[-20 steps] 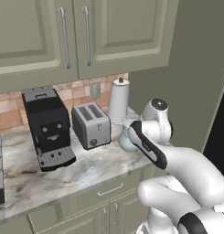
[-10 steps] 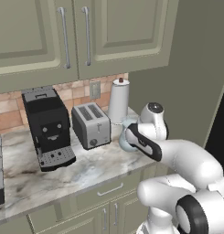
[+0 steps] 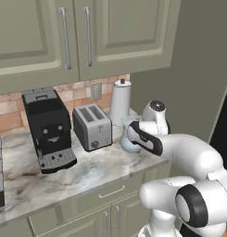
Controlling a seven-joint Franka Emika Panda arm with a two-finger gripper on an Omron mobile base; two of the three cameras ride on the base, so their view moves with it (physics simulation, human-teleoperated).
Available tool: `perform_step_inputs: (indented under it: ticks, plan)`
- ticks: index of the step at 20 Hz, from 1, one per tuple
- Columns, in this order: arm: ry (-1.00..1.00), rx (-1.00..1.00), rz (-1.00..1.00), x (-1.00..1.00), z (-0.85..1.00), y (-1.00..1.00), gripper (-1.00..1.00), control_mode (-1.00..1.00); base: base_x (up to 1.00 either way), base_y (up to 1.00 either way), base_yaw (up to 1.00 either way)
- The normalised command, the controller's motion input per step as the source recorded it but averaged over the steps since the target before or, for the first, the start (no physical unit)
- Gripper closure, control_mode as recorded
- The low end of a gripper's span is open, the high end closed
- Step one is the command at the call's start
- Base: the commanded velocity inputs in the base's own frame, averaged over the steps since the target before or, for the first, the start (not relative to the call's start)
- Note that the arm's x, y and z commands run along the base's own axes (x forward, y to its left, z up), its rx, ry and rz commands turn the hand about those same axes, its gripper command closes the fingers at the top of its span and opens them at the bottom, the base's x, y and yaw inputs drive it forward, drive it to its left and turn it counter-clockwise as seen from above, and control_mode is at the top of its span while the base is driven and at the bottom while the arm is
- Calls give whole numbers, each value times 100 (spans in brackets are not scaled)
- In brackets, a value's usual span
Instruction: Move the artichoke and walnut from the top shelf to the second highest shelf to make space. Then, place the pitcher from the counter on the cleared top shelf.
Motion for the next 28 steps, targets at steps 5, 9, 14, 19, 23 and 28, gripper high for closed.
perform_step_inputs:
  ticks: [5, 9, 14, 19, 23, 28]
  plan:
    - [0, 0, 0, 12, -30, -2, -100, -100, 0, 0, 0]
    - [0, 0, 1, 0, -45, 0, -100, -100, 0, 0, 0]
    - [0, -2, 4, -1, -58, 11, -100, -100, 0, 0, 0]
    - [0, -2, 7, -11, -65, 14, -100, -100, 0, 0, 0]
    - [2, -3, 7, -17, -68, 27, 100, -100, 0, 0, 0]
    - [3, -3, 8, -22, -67, 23, 100, -100, 0, 0, 0]
